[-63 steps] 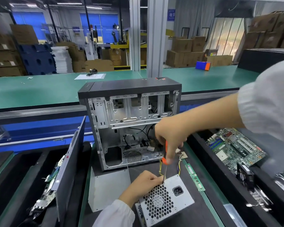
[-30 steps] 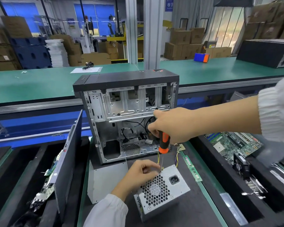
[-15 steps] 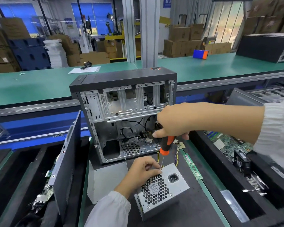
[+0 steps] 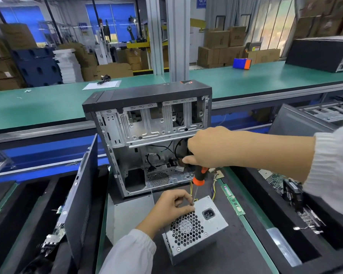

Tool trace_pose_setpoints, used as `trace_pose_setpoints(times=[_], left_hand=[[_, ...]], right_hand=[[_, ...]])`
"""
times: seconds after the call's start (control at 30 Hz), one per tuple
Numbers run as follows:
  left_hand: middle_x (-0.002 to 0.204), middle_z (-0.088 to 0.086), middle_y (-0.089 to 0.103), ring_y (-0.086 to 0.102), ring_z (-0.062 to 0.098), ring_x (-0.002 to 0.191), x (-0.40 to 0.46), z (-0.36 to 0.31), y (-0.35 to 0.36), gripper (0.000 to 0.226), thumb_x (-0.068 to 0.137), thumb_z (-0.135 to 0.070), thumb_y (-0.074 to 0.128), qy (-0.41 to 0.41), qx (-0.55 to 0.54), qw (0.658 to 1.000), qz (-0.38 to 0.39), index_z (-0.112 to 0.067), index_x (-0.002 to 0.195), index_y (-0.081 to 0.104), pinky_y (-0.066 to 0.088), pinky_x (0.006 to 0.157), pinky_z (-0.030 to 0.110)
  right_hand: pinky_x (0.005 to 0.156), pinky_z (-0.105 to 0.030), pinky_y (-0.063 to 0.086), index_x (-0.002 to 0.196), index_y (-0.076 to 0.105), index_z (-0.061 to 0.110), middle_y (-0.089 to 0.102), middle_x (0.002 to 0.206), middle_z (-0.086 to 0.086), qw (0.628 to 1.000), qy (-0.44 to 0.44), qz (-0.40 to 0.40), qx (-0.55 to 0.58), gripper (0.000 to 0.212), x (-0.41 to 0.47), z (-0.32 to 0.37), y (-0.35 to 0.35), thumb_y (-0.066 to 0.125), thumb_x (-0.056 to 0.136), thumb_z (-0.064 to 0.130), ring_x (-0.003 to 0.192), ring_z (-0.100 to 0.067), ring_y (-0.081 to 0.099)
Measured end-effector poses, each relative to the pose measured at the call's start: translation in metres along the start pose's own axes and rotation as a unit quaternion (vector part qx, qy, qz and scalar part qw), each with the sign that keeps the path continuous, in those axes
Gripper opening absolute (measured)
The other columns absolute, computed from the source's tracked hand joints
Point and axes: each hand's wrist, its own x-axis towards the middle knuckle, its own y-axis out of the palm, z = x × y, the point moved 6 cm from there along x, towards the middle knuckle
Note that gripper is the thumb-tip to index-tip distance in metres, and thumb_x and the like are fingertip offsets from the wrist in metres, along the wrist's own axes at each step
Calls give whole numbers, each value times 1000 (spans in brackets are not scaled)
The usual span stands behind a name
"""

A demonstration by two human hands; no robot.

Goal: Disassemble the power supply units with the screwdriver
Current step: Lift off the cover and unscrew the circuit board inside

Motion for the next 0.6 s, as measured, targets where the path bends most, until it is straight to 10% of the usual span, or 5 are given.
trace_pose_setpoints(times=[0.13,0.27,0.6], left_hand=[[47,-14,32,28,4,49,-2,3,-5,8,82,-22,78,-5,-11,1000,-17,-20,85,72,27,54,17],[48,-12,28,28,4,51,-1,3,-1,17,83,-20,77,-13,-11,1000,-8,-30,76,65,27,56,22],[62,-15,41,36,3,55,-5,0,-7,16,96,-15,55,-51,-35,997,-50,-21,82,52,37,57,15]], right_hand=[[59,-32,38,96,53,17,46,92,-3,998,-59,11,23,6,-6,4,-3,53,93,22,71,-22,45],[65,-32,46,91,60,23,37,98,3,982,-116,32,147,27,-14,10,-6,54,82,-1,83,-20,51],[63,-26,35,93,60,27,40,79,16,969,-91,-48,224,10,-30,-8,-30,67,86,24,71,-1,41]])
